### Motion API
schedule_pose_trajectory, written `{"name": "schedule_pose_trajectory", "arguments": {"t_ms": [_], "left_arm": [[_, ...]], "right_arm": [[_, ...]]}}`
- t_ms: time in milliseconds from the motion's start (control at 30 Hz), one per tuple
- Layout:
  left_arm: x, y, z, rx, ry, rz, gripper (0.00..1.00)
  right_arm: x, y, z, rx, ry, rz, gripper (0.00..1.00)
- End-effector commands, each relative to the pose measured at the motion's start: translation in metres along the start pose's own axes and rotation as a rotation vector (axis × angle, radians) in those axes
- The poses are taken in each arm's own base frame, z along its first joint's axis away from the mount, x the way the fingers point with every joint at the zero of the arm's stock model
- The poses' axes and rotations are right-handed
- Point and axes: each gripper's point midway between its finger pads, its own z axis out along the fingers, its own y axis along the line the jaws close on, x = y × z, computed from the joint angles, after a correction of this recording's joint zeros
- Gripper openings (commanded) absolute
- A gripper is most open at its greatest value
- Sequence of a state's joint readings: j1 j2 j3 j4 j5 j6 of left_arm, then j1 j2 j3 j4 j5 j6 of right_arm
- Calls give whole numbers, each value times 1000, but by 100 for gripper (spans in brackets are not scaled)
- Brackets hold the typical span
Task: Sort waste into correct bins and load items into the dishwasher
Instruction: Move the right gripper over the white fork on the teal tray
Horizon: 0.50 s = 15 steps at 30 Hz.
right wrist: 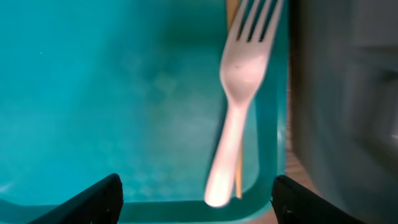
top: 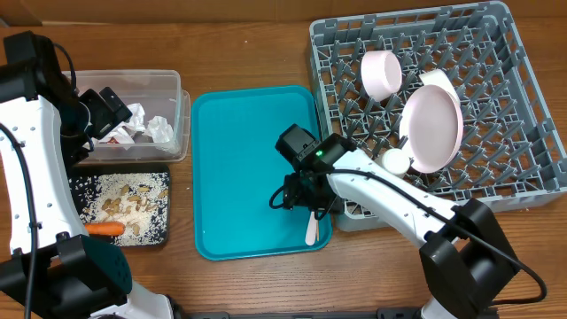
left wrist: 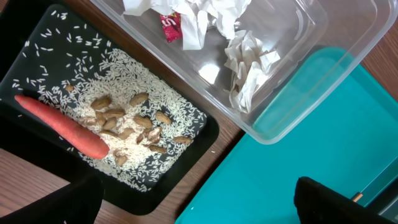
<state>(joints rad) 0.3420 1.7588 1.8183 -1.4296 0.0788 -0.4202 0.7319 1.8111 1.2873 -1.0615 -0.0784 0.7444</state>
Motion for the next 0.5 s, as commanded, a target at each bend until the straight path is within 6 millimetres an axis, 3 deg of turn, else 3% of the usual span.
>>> {"name": "schedule_pose_trajectory", "arguments": {"t_ms": [0, 467], "left_arm": [[3, -2, 0, 8, 8, -13, 100], [3, -2, 0, 8, 9, -13, 100]], "right_arm": [[12, -1, 7, 18, 17, 5, 78], [27, 0, 16, 125, -31, -76, 78]]}}
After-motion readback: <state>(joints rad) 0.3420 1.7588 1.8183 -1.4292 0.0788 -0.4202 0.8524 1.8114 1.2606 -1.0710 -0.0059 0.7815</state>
